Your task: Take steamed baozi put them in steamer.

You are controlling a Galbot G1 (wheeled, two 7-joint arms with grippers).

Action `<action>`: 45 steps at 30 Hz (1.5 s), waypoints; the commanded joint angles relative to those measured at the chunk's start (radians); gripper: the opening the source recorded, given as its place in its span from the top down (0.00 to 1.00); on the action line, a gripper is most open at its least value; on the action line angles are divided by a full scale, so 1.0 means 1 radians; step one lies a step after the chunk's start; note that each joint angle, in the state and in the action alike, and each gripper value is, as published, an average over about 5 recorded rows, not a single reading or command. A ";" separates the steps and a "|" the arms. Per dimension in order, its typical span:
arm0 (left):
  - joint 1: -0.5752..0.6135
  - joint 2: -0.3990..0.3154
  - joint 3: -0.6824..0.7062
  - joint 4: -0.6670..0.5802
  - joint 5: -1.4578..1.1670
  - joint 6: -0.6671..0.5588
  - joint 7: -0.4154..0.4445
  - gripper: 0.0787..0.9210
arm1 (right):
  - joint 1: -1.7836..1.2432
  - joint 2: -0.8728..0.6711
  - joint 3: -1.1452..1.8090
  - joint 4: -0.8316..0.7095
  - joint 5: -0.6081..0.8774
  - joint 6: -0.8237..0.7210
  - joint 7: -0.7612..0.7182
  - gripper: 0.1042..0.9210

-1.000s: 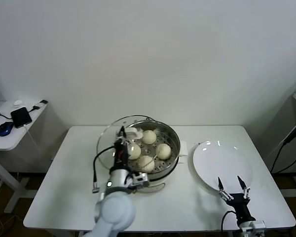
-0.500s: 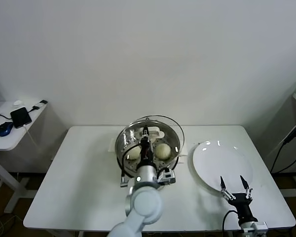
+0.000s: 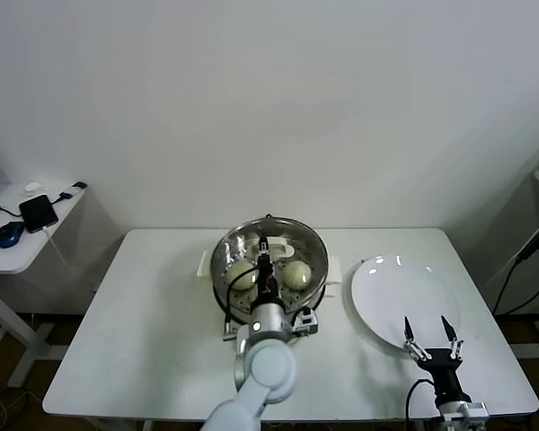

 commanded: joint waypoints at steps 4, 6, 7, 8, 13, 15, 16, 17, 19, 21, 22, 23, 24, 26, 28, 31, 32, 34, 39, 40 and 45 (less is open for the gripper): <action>0.004 -0.005 -0.011 0.032 0.013 0.001 -0.021 0.93 | 0.002 0.010 0.001 -0.001 -0.010 0.008 0.003 0.12; 0.009 -0.005 -0.011 0.029 0.012 0.000 -0.023 0.93 | 0.004 0.013 0.000 -0.001 -0.012 0.009 0.004 0.12; 0.011 -0.005 -0.010 0.028 0.012 0.000 -0.024 0.93 | 0.005 0.015 0.000 -0.002 -0.014 0.010 0.004 0.12; 0.013 -0.005 -0.010 0.028 0.012 -0.001 -0.026 0.93 | 0.006 0.017 0.000 -0.003 -0.016 0.011 0.005 0.12; 0.020 -0.009 -0.011 0.030 0.011 -0.006 -0.032 0.93 | 0.007 0.031 0.002 -0.004 -0.036 0.023 0.004 0.12; 0.021 -0.009 -0.011 0.030 0.011 -0.010 -0.030 0.93 | 0.006 0.035 0.004 -0.004 -0.042 0.029 0.004 0.12; 0.021 -0.008 -0.011 0.031 0.012 -0.012 -0.029 0.93 | 0.006 0.037 0.005 -0.004 -0.044 0.031 0.003 0.12; 0.021 -0.007 -0.011 0.031 0.013 -0.013 -0.028 0.93 | 0.006 0.037 0.006 -0.004 -0.044 0.032 0.003 0.12; 0.021 -0.004 -0.011 0.030 0.016 -0.016 -0.027 0.89 | 0.005 0.036 0.007 -0.002 -0.044 0.034 0.003 0.12; 0.021 0.000 -0.011 0.023 0.015 -0.019 -0.025 0.83 | 0.004 0.033 0.008 0.002 -0.043 0.033 0.002 0.12; 0.021 0.002 -0.011 0.018 0.014 -0.021 -0.022 0.79 | 0.004 0.031 0.008 0.004 -0.043 0.031 0.002 0.12; 0.022 0.005 -0.010 0.010 0.012 -0.023 -0.018 0.76 | 0.004 0.029 0.008 0.005 -0.043 0.029 0.001 0.12; 0.023 0.008 -0.009 0.002 0.009 -0.025 -0.012 0.73 | 0.004 0.027 0.007 0.007 -0.043 0.026 0.001 0.12; 0.024 0.016 -0.005 -0.021 0.000 -0.028 0.004 0.66 | 0.004 0.024 0.006 0.009 -0.043 0.019 0.001 0.12; 0.026 0.028 0.001 -0.052 -0.011 -0.029 0.018 0.59 | 0.004 0.023 0.004 0.013 -0.043 0.005 -0.002 0.12; 0.034 0.058 0.010 -0.112 -0.042 -0.031 0.034 0.49 | -0.002 0.018 -0.001 0.023 -0.031 -0.040 -0.009 0.12; 0.038 0.071 0.011 -0.135 -0.059 -0.033 0.038 0.45 | -0.005 0.014 -0.005 0.026 -0.018 -0.048 -0.004 0.12; 0.051 0.098 0.014 -0.178 -0.100 -0.040 0.040 0.38 | -0.012 0.002 -0.015 0.031 0.006 -0.058 0.011 0.12; 0.114 0.158 0.000 -0.312 -0.250 -0.094 0.012 0.22 | -0.024 -0.047 -0.048 0.046 0.052 -0.036 0.046 0.12; 0.131 0.166 -0.010 -0.336 -0.292 -0.118 -0.010 0.18 | -0.024 -0.051 -0.049 0.052 0.053 -0.030 0.051 0.12; 0.230 0.187 -0.154 -0.418 -0.692 -0.356 -0.208 0.12 | -0.025 -0.048 -0.038 0.083 0.036 -0.017 0.054 0.12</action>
